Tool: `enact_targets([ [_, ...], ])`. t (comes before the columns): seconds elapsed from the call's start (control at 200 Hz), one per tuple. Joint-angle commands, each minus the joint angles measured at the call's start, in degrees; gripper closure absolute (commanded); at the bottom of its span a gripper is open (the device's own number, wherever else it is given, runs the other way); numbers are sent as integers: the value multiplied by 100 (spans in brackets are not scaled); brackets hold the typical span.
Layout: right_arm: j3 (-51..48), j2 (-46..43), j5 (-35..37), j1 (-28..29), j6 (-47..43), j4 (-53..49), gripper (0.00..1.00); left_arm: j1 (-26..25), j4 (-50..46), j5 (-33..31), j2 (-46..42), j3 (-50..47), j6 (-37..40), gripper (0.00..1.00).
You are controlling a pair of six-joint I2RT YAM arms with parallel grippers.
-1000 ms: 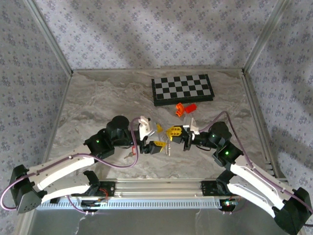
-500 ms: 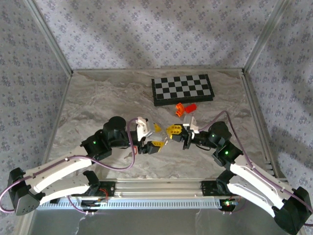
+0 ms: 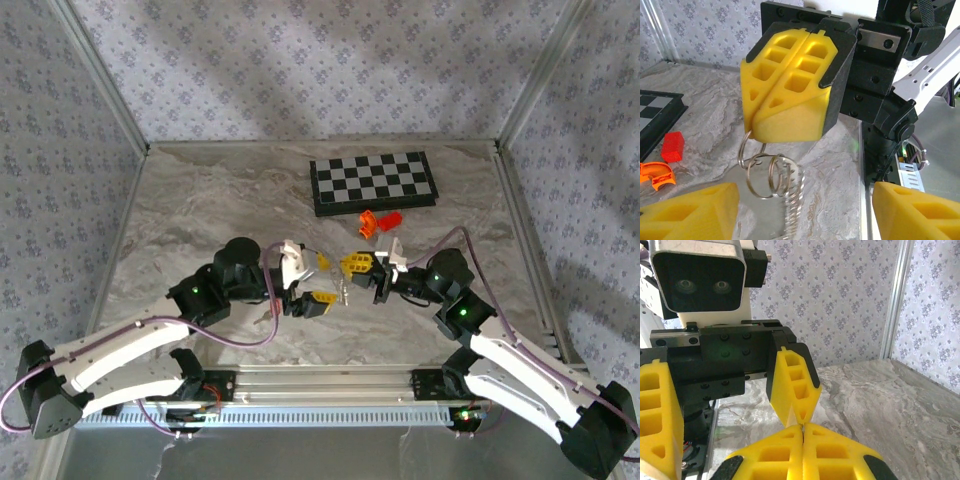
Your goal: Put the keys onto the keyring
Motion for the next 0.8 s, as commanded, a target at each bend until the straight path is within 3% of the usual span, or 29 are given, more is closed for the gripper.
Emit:
enact_targets([
  [0.0,-5,-72,113,31,-18,332,100,-39,77,249,43,-7,-50,30],
  [0.46,-38,-71,321,45,-62,257,100,-81,243,725,194,121,-174,32],
  [0.795,-137,-165,352,65,-44,278,100,-230,417,724,416,207,-171,32],
])
